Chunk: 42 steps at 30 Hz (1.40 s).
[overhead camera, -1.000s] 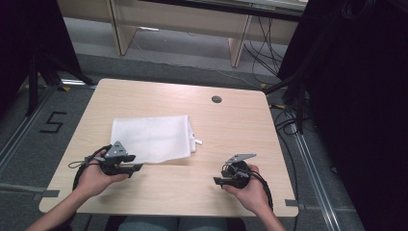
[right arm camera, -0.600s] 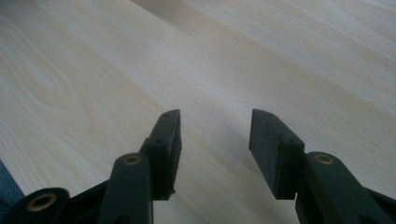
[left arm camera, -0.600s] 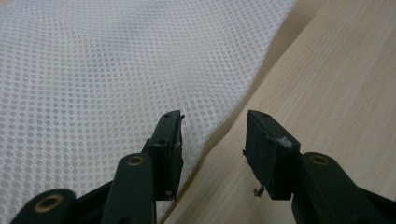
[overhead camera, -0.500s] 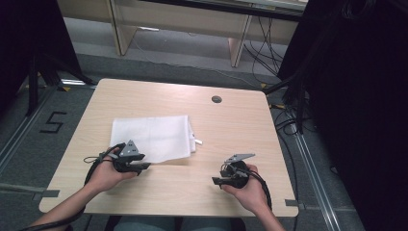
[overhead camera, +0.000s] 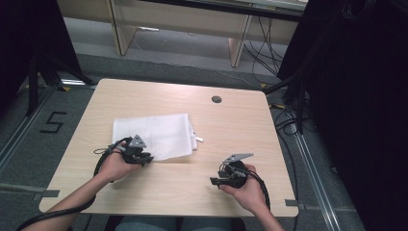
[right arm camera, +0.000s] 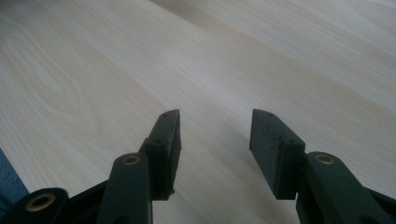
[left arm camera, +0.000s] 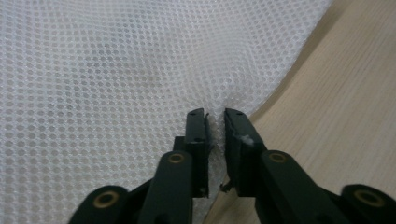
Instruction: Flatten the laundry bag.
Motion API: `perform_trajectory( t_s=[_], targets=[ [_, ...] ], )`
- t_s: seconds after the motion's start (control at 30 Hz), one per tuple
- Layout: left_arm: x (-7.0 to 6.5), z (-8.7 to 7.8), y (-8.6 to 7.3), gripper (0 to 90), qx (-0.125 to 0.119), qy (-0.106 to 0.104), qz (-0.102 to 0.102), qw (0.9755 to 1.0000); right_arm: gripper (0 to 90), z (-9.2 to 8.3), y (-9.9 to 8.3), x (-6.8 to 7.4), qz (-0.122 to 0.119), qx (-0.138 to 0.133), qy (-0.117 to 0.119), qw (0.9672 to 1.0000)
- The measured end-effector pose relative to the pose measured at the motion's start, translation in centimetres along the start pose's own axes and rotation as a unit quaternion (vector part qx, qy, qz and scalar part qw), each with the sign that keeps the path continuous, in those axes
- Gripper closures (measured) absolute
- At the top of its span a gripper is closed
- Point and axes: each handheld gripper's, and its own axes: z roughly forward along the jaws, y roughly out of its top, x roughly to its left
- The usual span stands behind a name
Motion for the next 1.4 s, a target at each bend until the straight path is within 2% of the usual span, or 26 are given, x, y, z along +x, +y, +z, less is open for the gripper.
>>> perform_trajectory(
  t_s=[0.1, 0.17, 0.3, 0.33, 0.4, 0.43, 0.5, 0.53, 0.57, 0.67, 0.7, 0.73, 0.77, 0.8, 0.83, 0.93, 0.97, 1.0, 1.03, 1.13, 1.17, 1.2, 1.27, 1.3, 1.33, 1.4],
  targets=[
    [0.2, -0.1, 0.2, 87.7, 0.013, -0.006, -0.001, 0.9999, 54.1, -0.1, 0.0, 0.0, -0.015, -0.009, -0.002, 0.9998],
    [0.1, -0.2, 0.2, 88.6, 0.017, -0.009, -0.001, 0.9998, 54.1, -0.3, 0.1, 0.2, -0.003, -0.004, -0.002, 1.0000],
    [0.0, -0.4, 0.0, 89.3, 0.014, -0.009, 0.001, 0.9999, 54.3, -0.2, 0.3, 0.2, -0.009, -0.008, -0.002, 0.9999],
    [0.0, -0.6, 0.0, 89.4, 0.008, -0.013, -0.004, 0.9999, 54.3, 0.1, 0.5, 0.4, -0.013, -0.024, -0.002, 0.9996],
    [0.1, -0.7, 0.1, 89.4, 0.001, -0.017, -0.005, 0.9998, 54.3, 0.0, 0.7, 0.5, -0.015, -0.019, -0.002, 0.9997],
    [0.0, -0.9, 0.2, 89.4, -0.008, -0.017, -0.015, 0.9997, 54.3, -0.1, 1.0, 0.5, -0.024, -0.014, -0.004, 0.9996],
    [-0.2, -1.4, 0.7, 89.4, -0.023, -0.015, -0.007, 0.9996, 54.4, -0.2, 1.4, 0.7, -0.041, -0.022, -0.008, 0.9989],
    [-0.3, -1.6, 0.9, 89.4, -0.029, -0.012, -0.003, 0.9995, 54.4, 0.1, 1.6, 1.0, -0.037, -0.040, -0.004, 0.9985],
    [-0.6, -1.9, 1.3, 89.4, -0.036, -0.011, 0.004, 0.9993, 54.2, 0.0, 2.1, 1.2, -0.060, -0.034, -0.010, 0.9975],
    [-0.9, -2.4, 1.7, 89.4, -0.044, -0.004, 0.023, 0.9988, 53.7, -0.2, 3.1, 1.8, -0.076, -0.026, -0.010, 0.9967],
    [-1.2, -2.5, 1.8, 89.4, -0.042, -0.002, 0.020, 0.9989, 53.3, 0.1, 3.5, 2.0, -0.087, -0.045, -0.016, 0.9951],
    [-1.2, -2.5, 1.8, 89.4, -0.042, -0.002, 0.020, 0.9989, 53.3, 0.1, 3.5, 2.0, -0.087, -0.045, -0.016, 0.9951],
    [-1.3, -2.6, 1.9, 89.4, -0.040, 0.004, 0.041, 0.9983, 51.8, -0.2, 4.8, 2.6, -0.117, -0.038, -0.024, 0.9921],
    [-1.3, -2.6, 1.9, 89.4, -0.040, 0.004, 0.041, 0.9983, 51.1, 0.2, 5.2, 2.9, -0.124, -0.059, -0.029, 0.9901],
    [-1.4, -2.7, 1.9, 89.4, -0.040, 0.006, 0.039, 0.9984, 50.1, 0.2, 5.9, 3.3, -0.136, -0.056, -0.032, 0.9886],
    [-1.5, -3.1, 2.1, 89.4, -0.042, 0.012, 0.067, 0.9968, 46.0, 0.8, 8.1, 4.7, -0.181, -0.056, -0.043, 0.9809],
    [-1.7, -3.1, 2.1, 89.4, -0.045, 0.013, 0.057, 0.9973, 44.7, 1.2, 9.0, 5.2, -0.207, -0.053, -0.048, 0.9756],
    [-1.7, -3.2, 2.2, 89.4, -0.046, 0.018, 0.063, 0.9968, 43.7, 1.5, 9.5, 5.5, -0.215, -0.049, -0.047, 0.9743],
    [-1.7, -3.4, 2.3, 89.4, -0.045, 0.019, 0.074, 0.9960, 42.8, 2.0, 10.2, 5.8, -0.234, -0.046, -0.050, 0.9698],
    [-1.9, -3.6, 2.5, 89.4, -0.055, 0.019, 0.075, 0.9955, 40.9, 3.7, 12.0, 6.6, -0.303, -0.033, -0.071, 0.9499],
    [-2.0, -3.7, 2.5, 89.4, -0.056, 0.021, 0.076, 0.9953, 40.7, 4.1, 12.5, 6.8, -0.314, -0.028, -0.072, 0.9463],
    [-2.1, -3.8, 2.6, 89.4, -0.057, 0.021, 0.081, 0.9948, 40.7, 4.1, 12.5, 6.8, -0.314, -0.028, -0.072, 0.9463],
    [-2.1, -4.0, 2.6, 89.4, -0.060, 0.023, 0.088, 0.9941, 42.4, 5.3, 13.5, 7.3, -0.335, -0.017, -0.079, 0.9388],
    [-2.1, -4.1, 2.7, 89.4, -0.063, 0.021, 0.092, 0.9935, 42.4, 5.3, 13.5, 7.3, -0.335, -0.017, -0.079, 0.9388],
    [-2.1, -4.2, 2.7, 89.4, -0.072, 0.024, 0.078, 0.9940, 46.0, 6.0, 13.9, 7.2, -0.347, 0.014, -0.089, 0.9334],
    [-2.0, -4.3, 2.7, 89.4, -0.076, 0.024, 0.076, 0.9940, 46.8, 6.6, 13.6, 7.5, -0.343, 0.024, -0.078, 0.9360]
  ],
)
